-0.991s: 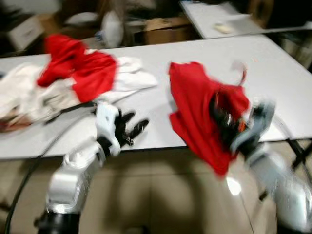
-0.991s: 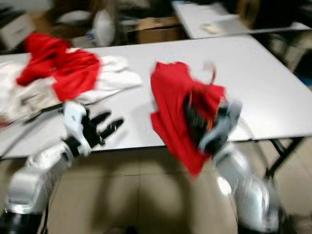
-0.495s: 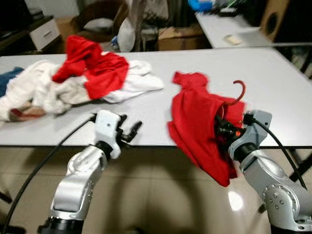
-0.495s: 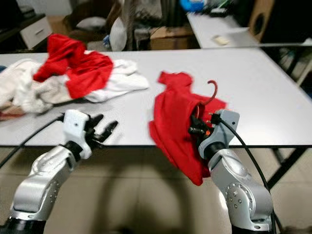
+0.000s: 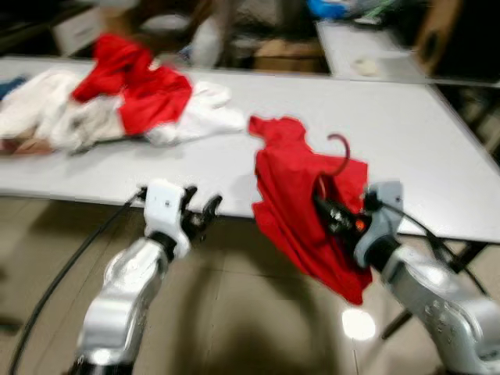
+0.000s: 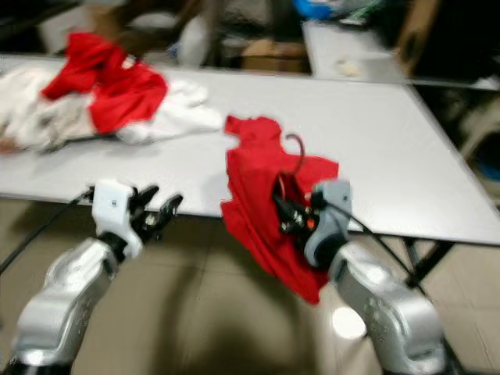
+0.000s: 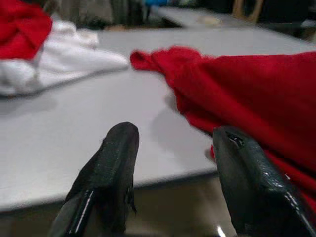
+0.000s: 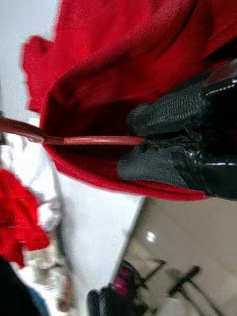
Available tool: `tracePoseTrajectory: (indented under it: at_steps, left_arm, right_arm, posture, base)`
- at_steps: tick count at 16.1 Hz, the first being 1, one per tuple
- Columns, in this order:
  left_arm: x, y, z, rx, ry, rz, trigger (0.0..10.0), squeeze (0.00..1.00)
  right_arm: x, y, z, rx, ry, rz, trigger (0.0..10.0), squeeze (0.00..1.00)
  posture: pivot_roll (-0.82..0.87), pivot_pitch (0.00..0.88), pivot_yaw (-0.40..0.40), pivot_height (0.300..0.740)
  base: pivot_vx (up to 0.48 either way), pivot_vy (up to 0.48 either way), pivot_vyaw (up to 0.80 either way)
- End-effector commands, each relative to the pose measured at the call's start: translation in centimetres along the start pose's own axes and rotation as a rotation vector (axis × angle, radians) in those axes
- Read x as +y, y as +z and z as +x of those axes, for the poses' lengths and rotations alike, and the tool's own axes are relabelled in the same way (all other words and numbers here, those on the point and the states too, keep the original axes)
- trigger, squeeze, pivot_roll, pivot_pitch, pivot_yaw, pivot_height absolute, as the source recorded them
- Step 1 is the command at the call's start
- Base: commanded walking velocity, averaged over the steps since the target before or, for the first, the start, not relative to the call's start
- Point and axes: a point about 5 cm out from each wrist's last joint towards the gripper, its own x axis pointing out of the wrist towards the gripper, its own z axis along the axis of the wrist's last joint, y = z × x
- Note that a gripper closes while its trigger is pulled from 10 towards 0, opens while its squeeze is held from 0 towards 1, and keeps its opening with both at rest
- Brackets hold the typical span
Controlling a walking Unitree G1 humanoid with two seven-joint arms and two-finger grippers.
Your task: Hang hanger
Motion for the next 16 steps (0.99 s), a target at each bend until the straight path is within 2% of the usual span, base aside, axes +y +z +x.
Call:
tracePoseTrajectory:
  at_steps: [1, 5, 8, 11, 12, 14, 16]
  left_arm:
    - [0.5, 0.4, 0.3, -0.002, 0.014, 0.018, 10.0, 0.0]
    - [-0.3, 0.5, 0.5, 0.022, -0.053, 0.004, 10.0, 0.0]
    - [-0.5, 0.3, 0.2, 0.044, -0.071, 0.064, 10.0, 0.0]
    - [-0.4, 0.2, -0.5, 0.058, -0.065, 0.066, 10.0, 0.0]
    - [-0.2, -0.1, -0.7, 0.068, -0.061, 0.065, 10.0, 0.0]
    - [-0.5, -0.1, -0.5, 0.069, -0.065, 0.057, 10.0, 0.0]
    - [-0.3, -0.2, -0.3, 0.078, -0.046, 0.059, 10.0, 0.0]
  right_arm:
    - [0.4, 0.3, -0.4, 0.004, 0.035, -0.029, 10.0, 0.0]
    - [2.4, 0.2, -1.6, 0.058, 0.26, -0.052, 10.0, 0.0]
    - [2.9, 0.4, -1.3, 0.03, 0.334, -0.089, 10.0, 0.0]
    - [2.8, -0.2, 0.0, 0.002, 0.297, -0.034, 10.0, 0.0]
    - [2.5, -1.0, 0.7, 0.008, 0.24, -0.03, 10.0, 0.0]
    - [2.2, -1.9, 1.2, 0.009, 0.156, -0.006, 10.0, 0.0]
    - [2.1, -2.2, 1.4, -0.001, 0.128, -0.014, 10.0, 0.0]
  posture:
    - [-0.18, 0.0, 0.062, 0.74]
    - [-0.16, 0.0, 0.06, 0.74]
    - [-0.12, 0.0, 0.042, 0.74]
    - [-0.09, 0.0, 0.03, 0.74]
    - [-0.09, 0.0, 0.033, 0.74]
    - [-0.09, 0.0, 0.039, 0.74]
    - [-0.1, 0.0, 0.05, 0.74]
  base:
    - [0.0, 0.0, 0.8]
    - [0.0, 0.0, 0.8]
    - [0.0, 0.0, 0.79]
    - [0.0, 0.0, 0.79]
    - [0.0, 0.0, 0.79]
    - [0.0, 0.0, 0.8]
    - [0.0, 0.0, 0.8]
